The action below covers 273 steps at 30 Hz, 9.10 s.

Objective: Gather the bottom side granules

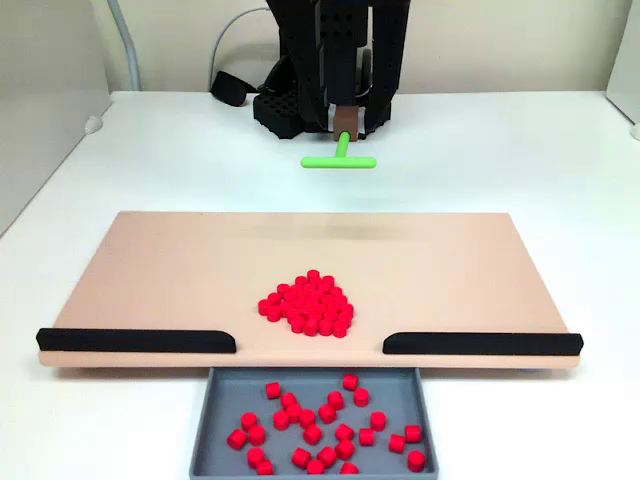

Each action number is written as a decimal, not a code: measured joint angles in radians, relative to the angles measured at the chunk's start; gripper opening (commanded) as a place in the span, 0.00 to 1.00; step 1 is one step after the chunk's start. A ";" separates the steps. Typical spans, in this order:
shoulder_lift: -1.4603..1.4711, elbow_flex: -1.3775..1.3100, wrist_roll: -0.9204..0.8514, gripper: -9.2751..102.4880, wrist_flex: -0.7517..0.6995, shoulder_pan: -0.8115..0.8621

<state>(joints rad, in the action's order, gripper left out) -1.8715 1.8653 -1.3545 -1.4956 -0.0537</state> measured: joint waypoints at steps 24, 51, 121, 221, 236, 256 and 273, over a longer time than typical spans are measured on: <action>0.075 0.000 -0.083 0.08 0.012 -0.035; 0.075 0.000 -0.086 0.08 0.012 -0.025; 0.115 0.241 -0.209 0.08 0.348 0.103; 0.353 0.011 -0.166 0.08 0.360 0.066; 0.137 0.031 -0.144 0.08 0.153 0.048; 0.048 -0.021 -0.138 0.08 0.064 0.057; 0.054 -0.021 -0.175 0.08 0.064 0.061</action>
<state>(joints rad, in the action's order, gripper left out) -1.8178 1.8438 -1.5294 -1.4312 0.0077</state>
